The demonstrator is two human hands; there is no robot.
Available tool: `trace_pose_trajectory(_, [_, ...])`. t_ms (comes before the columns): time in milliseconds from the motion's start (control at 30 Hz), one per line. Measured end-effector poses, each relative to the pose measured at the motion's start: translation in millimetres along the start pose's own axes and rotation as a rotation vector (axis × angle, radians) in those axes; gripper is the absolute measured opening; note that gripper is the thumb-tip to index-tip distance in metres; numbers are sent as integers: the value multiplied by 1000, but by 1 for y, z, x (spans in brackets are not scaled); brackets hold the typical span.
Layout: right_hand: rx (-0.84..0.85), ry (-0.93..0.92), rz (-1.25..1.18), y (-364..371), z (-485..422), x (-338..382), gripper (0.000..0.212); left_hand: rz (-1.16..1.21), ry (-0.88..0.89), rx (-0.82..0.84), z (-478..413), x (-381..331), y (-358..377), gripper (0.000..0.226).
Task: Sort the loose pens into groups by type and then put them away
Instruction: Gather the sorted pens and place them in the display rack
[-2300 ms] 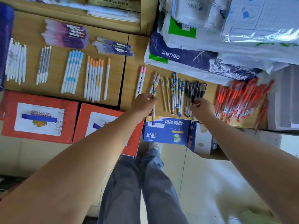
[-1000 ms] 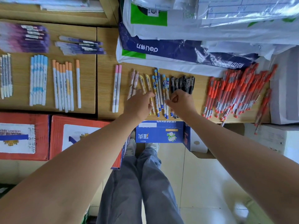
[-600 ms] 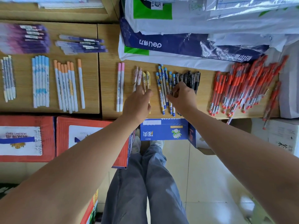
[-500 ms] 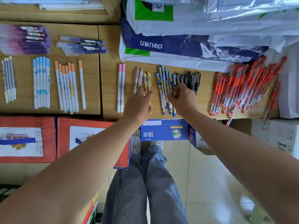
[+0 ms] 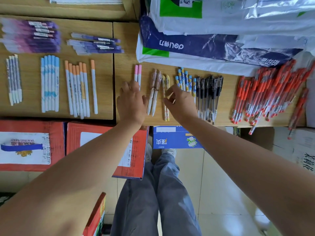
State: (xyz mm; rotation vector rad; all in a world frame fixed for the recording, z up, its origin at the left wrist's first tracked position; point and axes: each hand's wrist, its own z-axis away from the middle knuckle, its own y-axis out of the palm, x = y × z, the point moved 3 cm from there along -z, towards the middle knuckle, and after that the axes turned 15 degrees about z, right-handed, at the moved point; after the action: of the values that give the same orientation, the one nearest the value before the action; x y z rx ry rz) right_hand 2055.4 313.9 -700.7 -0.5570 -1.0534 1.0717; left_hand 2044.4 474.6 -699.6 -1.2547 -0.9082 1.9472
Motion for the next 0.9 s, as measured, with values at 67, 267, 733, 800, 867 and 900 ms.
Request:
trace_pose_trajectory(67, [13, -4, 24, 7, -1, 6, 13, 30, -38, 12, -2, 11, 1, 34])
trace_pose_trajectory(267, [-2, 57, 125, 19, -12, 25, 42, 105, -65, 31, -4, 25, -2, 37])
trace_pose_trajectory(733, [31, 31, 107, 35, -21, 60, 45, 144, -62, 20, -5, 51, -20, 40])
trace_pose_trajectory(800, [-4, 38, 116, 29, -18, 52, 44, 124, -52, 10, -5, 51, -21, 41])
trace_pose_trajectory(867, [-44, 69, 117, 20, -16, 39, 42, 107, -32, -1, -6, 47, -23, 41])
trace_pose_trajectory(900, [-51, 93, 125, 16, -15, 32, 41, 97, -13, -1, -6, 42, -24, 40])
